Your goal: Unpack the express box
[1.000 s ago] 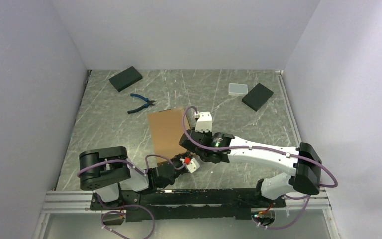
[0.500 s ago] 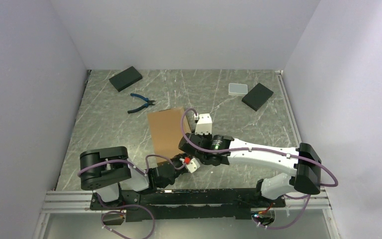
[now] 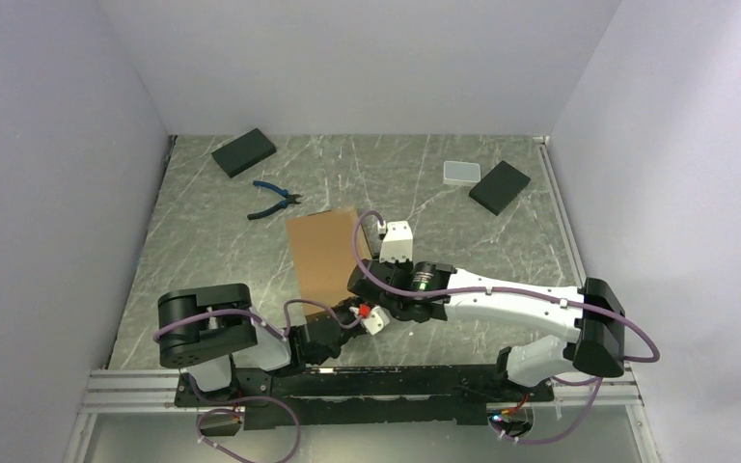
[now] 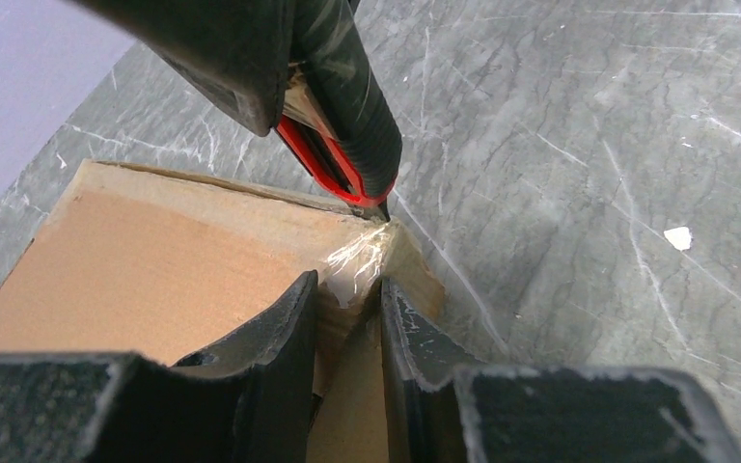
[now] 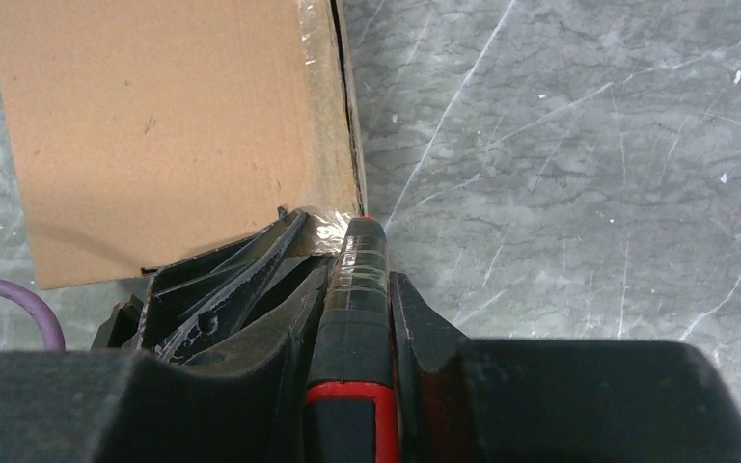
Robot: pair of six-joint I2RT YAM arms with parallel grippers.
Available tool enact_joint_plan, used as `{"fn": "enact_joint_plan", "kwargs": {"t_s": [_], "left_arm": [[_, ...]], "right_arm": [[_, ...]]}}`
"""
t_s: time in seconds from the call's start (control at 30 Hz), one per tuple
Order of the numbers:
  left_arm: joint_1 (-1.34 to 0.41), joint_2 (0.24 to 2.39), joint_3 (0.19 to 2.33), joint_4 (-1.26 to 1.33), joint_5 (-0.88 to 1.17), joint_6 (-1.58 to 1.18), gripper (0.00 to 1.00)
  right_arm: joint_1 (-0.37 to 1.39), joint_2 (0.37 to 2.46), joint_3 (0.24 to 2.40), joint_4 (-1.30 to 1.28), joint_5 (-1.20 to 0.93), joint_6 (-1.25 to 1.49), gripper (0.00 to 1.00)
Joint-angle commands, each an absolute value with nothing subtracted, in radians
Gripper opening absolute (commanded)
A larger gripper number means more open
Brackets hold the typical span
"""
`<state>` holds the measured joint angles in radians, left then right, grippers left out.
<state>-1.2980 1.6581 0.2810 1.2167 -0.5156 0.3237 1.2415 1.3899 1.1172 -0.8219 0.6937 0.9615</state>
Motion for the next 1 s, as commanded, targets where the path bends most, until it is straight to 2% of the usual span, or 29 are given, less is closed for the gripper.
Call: {"fn": "enact_joint_plan", "kwargs": {"t_s": [0.0,0.1,0.33,0.5,0.63,0.73,0.8,0.97], "left_arm": [[-1.292,1.711,0.296,1.148,-0.664,0.336,0.27],[-1.322,1.736,0.306,1.168,-0.684,0.357,0.32],[-1.369,1.789,0.316,1.216,-0.707,0.370,0.33],[-1.389,1.790,0.310,1.246,-0.721,0.378,0.39],[-1.396,1.734,0.305,1.225,-0.701,0.373,0.53],[-1.397,1.645,0.310,1.139,-0.653,0.346,0.63],[-1.396,1.568,0.315,1.080,-0.624,0.326,0.66],[-1.394,1.312,0.378,0.790,-0.515,0.251,0.77]], "right_arm": [[1.276,1.338,1.169,-0.896,0.592,0.959,0.00],[1.261,1.334,1.205,-0.880,0.628,0.935,0.00],[1.243,1.327,1.365,-0.969,0.756,0.902,0.00],[1.192,1.235,1.429,-1.007,0.888,0.850,0.00],[1.109,1.089,1.361,-0.888,1.013,0.701,0.00],[1.035,0.993,1.225,-0.734,1.069,0.571,0.00],[0.991,0.956,1.128,-0.644,1.097,0.513,0.00],[0.823,1.004,1.029,-0.662,0.992,0.520,0.00]]}}
